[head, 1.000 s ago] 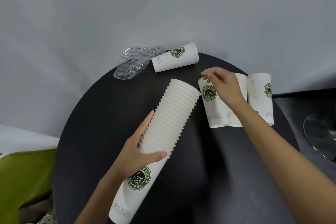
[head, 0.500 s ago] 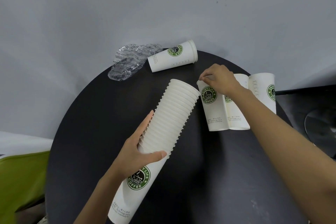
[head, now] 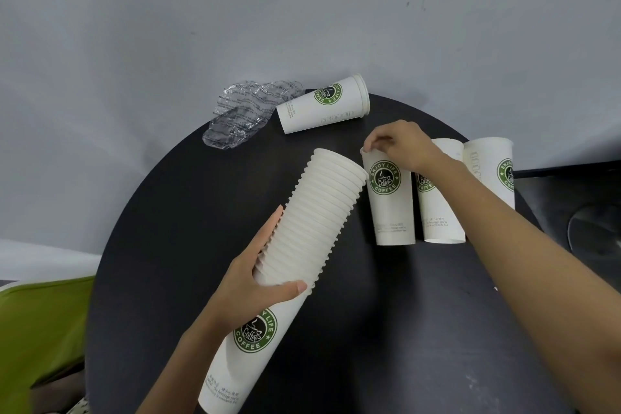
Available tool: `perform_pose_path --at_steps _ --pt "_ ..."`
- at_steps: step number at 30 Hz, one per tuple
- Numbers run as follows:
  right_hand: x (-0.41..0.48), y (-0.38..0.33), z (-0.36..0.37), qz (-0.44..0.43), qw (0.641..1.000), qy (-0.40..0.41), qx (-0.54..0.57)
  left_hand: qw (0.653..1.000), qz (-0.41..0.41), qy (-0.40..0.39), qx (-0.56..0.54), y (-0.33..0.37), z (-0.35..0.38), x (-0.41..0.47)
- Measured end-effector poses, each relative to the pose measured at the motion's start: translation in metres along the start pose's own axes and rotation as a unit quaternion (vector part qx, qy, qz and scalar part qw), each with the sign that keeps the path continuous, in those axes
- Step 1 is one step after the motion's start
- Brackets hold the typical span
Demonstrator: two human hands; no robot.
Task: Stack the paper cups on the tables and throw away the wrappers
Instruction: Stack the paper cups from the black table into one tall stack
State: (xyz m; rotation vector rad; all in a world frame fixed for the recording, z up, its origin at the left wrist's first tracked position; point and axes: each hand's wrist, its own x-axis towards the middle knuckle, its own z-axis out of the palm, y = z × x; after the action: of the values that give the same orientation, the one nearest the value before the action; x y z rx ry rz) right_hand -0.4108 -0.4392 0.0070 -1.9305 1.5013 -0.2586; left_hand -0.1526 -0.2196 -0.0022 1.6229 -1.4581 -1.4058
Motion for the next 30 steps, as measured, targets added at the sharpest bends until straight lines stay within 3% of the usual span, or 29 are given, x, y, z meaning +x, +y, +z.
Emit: perform_pose_path --at_steps 9,21,30 --pt "-0.016 -0.015 -0.027 -0.068 0.986 0.115 0.101 1.0 0.005 0.002 -0.012 0.001 -0.003 -0.003" --pt "-0.038 -0.036 -0.057 -0.108 0.921 0.321 0.19 1.0 0.009 0.0 -0.007 0.002 -0.006 -0.01" --pt "-0.048 -0.055 -0.046 -0.107 0.909 0.311 0.256 1.0 0.005 -0.009 -0.006 0.0 -0.005 -0.021"
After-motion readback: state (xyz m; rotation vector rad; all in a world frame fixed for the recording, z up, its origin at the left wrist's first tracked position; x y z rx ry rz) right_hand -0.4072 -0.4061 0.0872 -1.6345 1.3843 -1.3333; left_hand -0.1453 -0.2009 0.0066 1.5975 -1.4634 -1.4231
